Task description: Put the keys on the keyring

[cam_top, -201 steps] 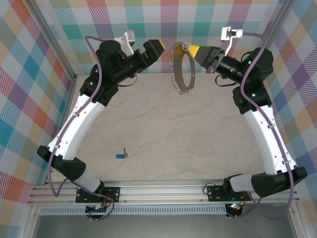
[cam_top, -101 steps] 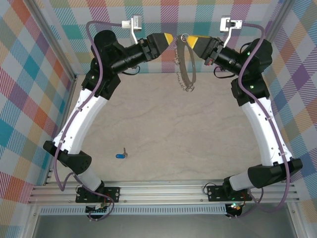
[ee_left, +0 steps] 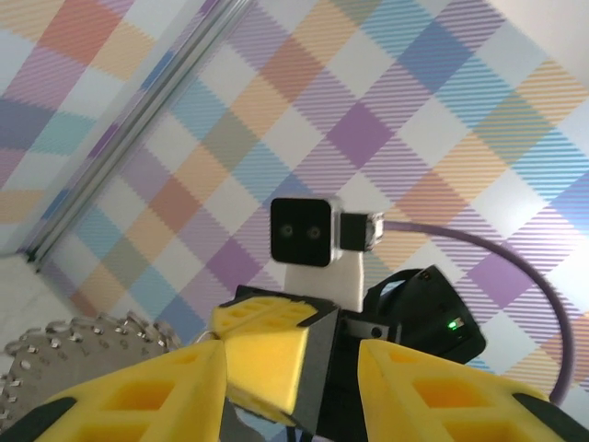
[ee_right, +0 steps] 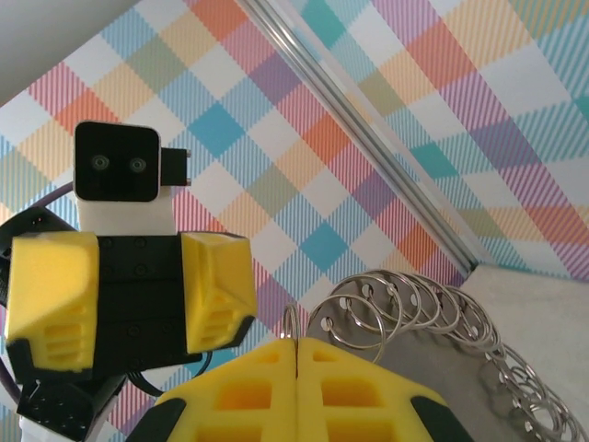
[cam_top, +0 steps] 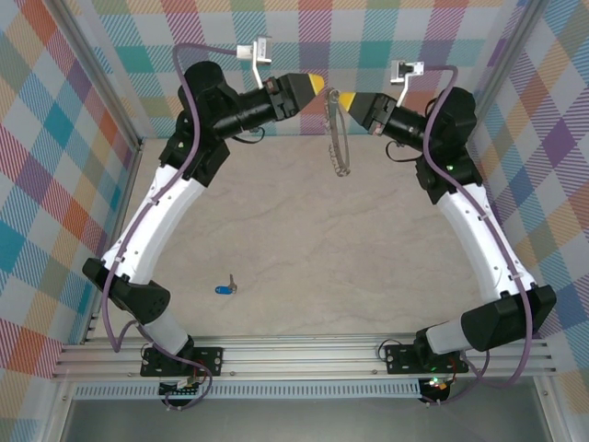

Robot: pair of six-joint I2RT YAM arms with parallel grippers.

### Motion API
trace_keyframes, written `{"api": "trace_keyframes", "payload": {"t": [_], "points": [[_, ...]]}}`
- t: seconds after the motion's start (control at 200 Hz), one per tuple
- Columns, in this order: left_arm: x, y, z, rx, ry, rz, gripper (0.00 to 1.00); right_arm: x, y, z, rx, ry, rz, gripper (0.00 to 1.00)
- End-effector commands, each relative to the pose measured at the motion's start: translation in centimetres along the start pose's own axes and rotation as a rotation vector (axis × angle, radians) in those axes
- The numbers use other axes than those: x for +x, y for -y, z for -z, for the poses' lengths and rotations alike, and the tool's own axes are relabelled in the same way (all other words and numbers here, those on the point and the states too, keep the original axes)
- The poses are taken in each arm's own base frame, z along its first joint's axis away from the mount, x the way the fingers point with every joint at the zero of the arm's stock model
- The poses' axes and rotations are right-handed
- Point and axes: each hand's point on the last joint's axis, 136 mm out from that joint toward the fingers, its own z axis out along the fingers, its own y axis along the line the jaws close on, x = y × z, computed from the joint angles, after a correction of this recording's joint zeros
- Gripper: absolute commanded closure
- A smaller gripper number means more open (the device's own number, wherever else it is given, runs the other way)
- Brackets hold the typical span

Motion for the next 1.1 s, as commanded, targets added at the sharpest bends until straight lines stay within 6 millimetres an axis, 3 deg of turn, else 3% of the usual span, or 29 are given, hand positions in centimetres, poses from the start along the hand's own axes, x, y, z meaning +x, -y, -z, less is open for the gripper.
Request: {"api": "trace_keyframes", "payload": {"t": [0.0, 0.265, 1.095], "points": [[0.5, 0.2, 0.6, -0.005, 0.014, -0.008, 0.59, -1.5, -3.3, 1.5, -0.057, 0.065, 0.066, 1.00], [1.6, -1.8, 0.3, -0.026, 0.010, 0.032, 0.62, -0.6, -2.6, 1.4, -0.056, 0.044, 0.027, 1.00], [1.4, -1.7, -1.0, 0.011, 0.027, 0.053, 0.65, 0.1, -1.1, 0.3, -0.068, -0.001, -0.031, 1.00]]}}
